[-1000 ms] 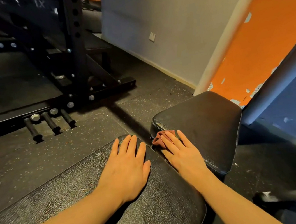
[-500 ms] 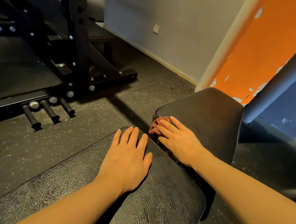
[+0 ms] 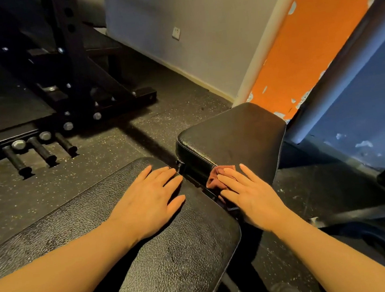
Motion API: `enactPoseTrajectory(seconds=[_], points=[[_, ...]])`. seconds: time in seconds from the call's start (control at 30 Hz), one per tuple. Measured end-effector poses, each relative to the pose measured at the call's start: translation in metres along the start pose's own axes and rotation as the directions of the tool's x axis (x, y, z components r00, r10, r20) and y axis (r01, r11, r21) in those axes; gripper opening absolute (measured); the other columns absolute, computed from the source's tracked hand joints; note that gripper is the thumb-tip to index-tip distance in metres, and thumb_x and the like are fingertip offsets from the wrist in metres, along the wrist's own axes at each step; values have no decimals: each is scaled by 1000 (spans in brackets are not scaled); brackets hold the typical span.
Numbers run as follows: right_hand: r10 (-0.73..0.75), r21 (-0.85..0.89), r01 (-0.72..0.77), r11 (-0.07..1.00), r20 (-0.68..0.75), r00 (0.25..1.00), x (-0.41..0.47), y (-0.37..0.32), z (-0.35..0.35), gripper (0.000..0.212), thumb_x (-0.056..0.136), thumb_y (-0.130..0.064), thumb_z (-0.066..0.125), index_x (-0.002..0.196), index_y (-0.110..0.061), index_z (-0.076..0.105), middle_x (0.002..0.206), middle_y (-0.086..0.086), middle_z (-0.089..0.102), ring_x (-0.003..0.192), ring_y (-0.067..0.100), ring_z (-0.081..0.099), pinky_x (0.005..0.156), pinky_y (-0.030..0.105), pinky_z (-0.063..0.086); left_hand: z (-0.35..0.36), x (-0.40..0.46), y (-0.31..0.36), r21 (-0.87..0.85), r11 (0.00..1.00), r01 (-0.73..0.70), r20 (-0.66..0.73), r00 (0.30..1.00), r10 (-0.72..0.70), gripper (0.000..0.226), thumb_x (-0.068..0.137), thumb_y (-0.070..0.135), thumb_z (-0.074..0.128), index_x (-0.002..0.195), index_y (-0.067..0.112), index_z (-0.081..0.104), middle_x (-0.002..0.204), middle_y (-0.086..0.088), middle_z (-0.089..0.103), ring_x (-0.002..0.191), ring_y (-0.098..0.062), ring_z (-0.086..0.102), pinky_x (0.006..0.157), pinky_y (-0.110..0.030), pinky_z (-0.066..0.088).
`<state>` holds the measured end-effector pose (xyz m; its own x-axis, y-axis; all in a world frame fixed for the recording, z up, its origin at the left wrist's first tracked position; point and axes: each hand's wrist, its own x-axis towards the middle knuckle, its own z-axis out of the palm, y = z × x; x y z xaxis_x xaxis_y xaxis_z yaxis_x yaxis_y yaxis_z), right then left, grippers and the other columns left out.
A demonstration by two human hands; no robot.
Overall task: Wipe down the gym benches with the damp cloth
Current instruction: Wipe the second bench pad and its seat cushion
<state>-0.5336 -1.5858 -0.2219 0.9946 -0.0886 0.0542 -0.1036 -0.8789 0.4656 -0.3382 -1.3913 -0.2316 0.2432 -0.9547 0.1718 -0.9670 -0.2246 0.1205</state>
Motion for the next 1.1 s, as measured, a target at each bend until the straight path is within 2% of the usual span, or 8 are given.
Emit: enactPoseTrajectory(seconds=[0.2, 0.3, 0.43, 0.53, 0.63, 0.77, 0.93, 1.1], points=[[40, -5, -40, 999, 9, 999, -50, -3, 9, 50, 57, -8, 85, 105, -13, 73, 136, 10, 56, 132, 33, 46, 115, 54, 24, 1, 1, 1, -4, 1000, -15, -7, 1000, 15, 76, 88, 62, 5, 144, 25, 42, 149, 2, 42, 142, -15, 32, 119, -36, 12], [64, -17, -64, 998, 7, 998, -66, -3, 10, 46, 59, -8, 85, 104, -14, 74, 134, 9, 58, 131, 32, 48, 113, 48, 17, 1, 4, 2, -6, 1000, -22, -12, 1000, 22, 79, 87, 62, 3, 145, 25, 41, 150, 3, 41, 142, -14, 30, 119, -36, 12], [85, 31, -81, 996, -148, 985, -51, -9, 6, 29, 88, -9, 57, 115, -9, 68, 140, 10, 53, 135, 29, 43, 119, 42, 19, 3, 7, 3, 17, 999, -42, -16, 999, 42, 71, 91, 59, 12, 140, 22, 49, 144, 1, 49, 138, -17, 39, 118, -40, 22], [154, 136, -132, 982, -165, 974, -19, -11, -6, 38, 81, -13, 46, 110, -13, 70, 138, 15, 53, 132, 35, 46, 111, 49, 31, 3, 7, 3, 33, 998, -50, 2, 999, 50, 68, 93, 57, 14, 141, 23, 48, 144, 1, 48, 138, -16, 38, 117, -40, 22], [187, 206, -164, 965, -101, 977, -15, -7, -2, 37, 73, -12, 60, 109, -14, 69, 139, 15, 51, 128, 37, 47, 108, 46, 36, 2, 8, 1, 47, 996, -73, 12, 997, 73, 64, 95, 54, 18, 140, 22, 49, 143, 1, 50, 137, -18, 40, 116, -40, 23], [197, 254, -195, 947, 19, 980, -36, 0, 1, 63, 54, -14, 87, 113, -20, 65, 136, 10, 53, 123, 33, 50, 107, 45, 38, 3, 8, 0, 58, 995, -86, 4, 996, 86, 61, 95, 52, 22, 135, 19, 55, 138, -2, 55, 132, -21, 46, 112, -42, 29], [235, 203, -238, 950, 39, 971, -63, 2, -6, 81, 35, -22, 94, 111, -19, 68, 128, 13, 60, 112, 34, 59, 100, 49, 43, 3, 7, 1, 38, 996, -86, -15, 996, 87, 63, 95, 52, 21, 135, 18, 55, 137, -3, 56, 131, -21, 48, 112, -42, 30], [357, 186, -341, 921, -60, 932, -100, 8, 2, 33, 57, -22, 79, 90, -20, 73, 105, 5, 68, 83, 28, 61, 85, 40, 42, 4, 8, 1, 31, 996, -84, -24, 996, 85, 64, 94, 53, 20, 136, 19, 54, 138, -2, 55, 132, -20, 46, 113, -40, 27]])
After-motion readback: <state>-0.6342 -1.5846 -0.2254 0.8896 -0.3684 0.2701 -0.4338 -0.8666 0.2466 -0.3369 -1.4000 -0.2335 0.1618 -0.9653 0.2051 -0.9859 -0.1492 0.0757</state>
